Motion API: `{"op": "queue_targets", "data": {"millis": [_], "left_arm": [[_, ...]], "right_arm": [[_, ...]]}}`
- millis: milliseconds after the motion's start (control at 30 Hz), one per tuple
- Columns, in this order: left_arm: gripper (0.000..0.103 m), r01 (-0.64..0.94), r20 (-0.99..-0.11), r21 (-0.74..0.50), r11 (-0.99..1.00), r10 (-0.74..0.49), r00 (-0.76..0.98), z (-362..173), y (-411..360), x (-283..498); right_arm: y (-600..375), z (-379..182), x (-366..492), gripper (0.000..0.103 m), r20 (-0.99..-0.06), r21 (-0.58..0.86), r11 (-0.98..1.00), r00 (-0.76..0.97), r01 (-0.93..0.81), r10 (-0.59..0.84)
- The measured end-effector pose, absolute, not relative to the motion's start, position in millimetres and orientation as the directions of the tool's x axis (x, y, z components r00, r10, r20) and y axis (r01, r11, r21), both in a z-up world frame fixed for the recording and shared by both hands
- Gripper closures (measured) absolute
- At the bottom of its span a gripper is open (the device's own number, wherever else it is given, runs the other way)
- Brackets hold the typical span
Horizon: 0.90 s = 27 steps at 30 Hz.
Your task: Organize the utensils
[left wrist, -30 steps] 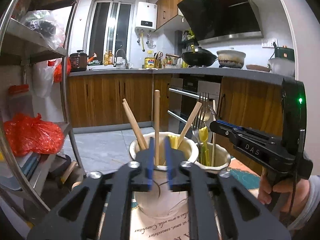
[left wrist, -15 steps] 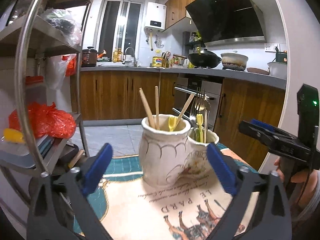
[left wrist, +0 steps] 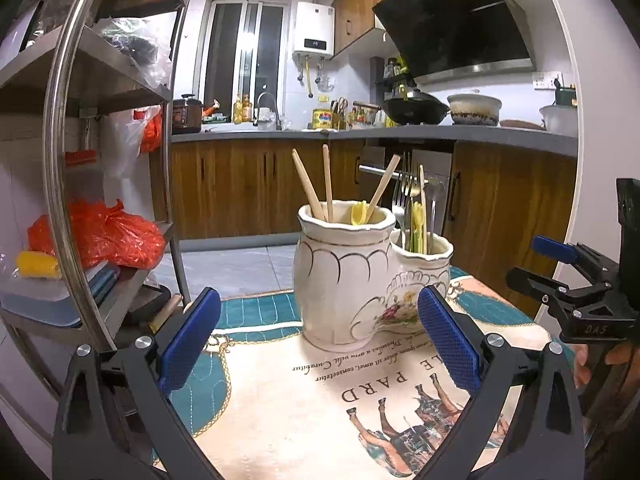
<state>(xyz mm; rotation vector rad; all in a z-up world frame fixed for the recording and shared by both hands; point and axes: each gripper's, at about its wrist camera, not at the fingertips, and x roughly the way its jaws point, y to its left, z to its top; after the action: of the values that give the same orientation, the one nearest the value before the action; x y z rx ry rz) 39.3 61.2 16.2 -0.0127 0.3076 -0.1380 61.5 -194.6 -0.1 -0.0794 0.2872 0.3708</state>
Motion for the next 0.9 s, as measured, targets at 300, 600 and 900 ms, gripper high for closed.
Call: {"op": "queue_targets", "data": {"millis": [300, 600, 900], "left_arm": [[0.006, 0.135, -0.288, -0.048, 0.99, -0.143, 0.947, 16.0, 64.3, 37.5], [0.006, 0.133, -0.28, -0.019, 0.991, -0.133, 0.951, 16.0, 57.6, 34.8], [0.006, 0.133, -0.28, -0.019, 0.991, -0.133, 0.951, 16.7, 57.8, 34.4]], "right_arm": [[-202.0, -0.7, 58.7, 0.005, -0.271, 0.005, 0.934, 0.898, -0.358, 0.345], [-202.2, -0.9, 58.6, 0.005, -0.271, 0.005, 0.934, 0.898, -0.358, 0.346], [-202.4, -0.9, 58.4, 0.005, -0.271, 0.005, 0.934, 0.898, -0.358, 0.346]]}}
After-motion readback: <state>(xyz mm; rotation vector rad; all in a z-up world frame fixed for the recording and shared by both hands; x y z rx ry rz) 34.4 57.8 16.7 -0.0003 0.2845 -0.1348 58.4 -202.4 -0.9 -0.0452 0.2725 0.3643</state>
